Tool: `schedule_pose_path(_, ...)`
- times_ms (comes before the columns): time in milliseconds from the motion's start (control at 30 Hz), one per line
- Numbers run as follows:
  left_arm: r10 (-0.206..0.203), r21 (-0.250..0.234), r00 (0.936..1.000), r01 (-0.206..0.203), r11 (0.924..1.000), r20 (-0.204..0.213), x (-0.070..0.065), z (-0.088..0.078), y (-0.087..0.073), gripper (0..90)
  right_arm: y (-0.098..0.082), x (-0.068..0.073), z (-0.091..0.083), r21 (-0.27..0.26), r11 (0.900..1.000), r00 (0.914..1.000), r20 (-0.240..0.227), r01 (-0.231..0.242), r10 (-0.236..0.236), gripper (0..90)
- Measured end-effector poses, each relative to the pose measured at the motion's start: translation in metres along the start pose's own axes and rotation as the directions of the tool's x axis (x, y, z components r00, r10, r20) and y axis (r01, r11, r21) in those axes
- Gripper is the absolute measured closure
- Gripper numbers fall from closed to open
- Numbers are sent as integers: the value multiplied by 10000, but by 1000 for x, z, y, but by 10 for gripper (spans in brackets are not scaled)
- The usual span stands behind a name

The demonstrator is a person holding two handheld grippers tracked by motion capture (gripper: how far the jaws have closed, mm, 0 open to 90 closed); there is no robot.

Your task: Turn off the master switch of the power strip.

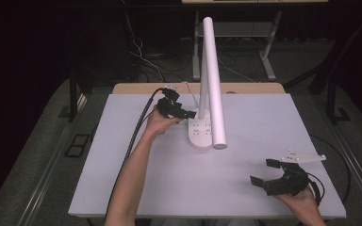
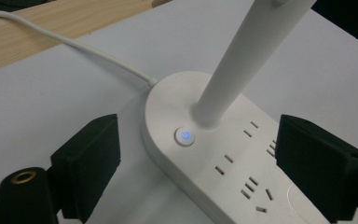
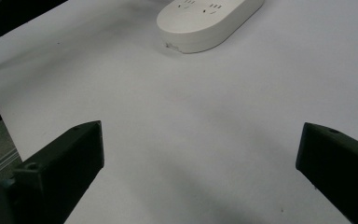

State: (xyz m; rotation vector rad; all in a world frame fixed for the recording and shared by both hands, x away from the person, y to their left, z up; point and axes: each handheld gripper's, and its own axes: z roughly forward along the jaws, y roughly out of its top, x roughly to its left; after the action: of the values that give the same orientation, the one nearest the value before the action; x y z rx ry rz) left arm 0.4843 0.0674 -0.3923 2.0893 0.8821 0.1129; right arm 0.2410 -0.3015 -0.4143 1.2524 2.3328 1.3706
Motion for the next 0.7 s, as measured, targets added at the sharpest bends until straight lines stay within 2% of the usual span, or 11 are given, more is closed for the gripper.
schedule_pose_path(433, -502, -336, 9984, 511, 9981, 275, 1, 12, -3, 209, 0, 0, 0, 3, 10000, 10000, -6, 12, -12, 2)
schedule_pose_path(600, -605, -194, 9970, 615, 9979, 473, 2, 16, -5, 255, 0, 0, 1, 41, 10000, 10000, -60, -19, 20, 2)
schedule_pose_path(700, -562, -147, 9974, 569, 9983, 441, 3, 18, -7, 302, 0, 1, 2, 48, 10000, 10000, -87, -4, 5, 2)
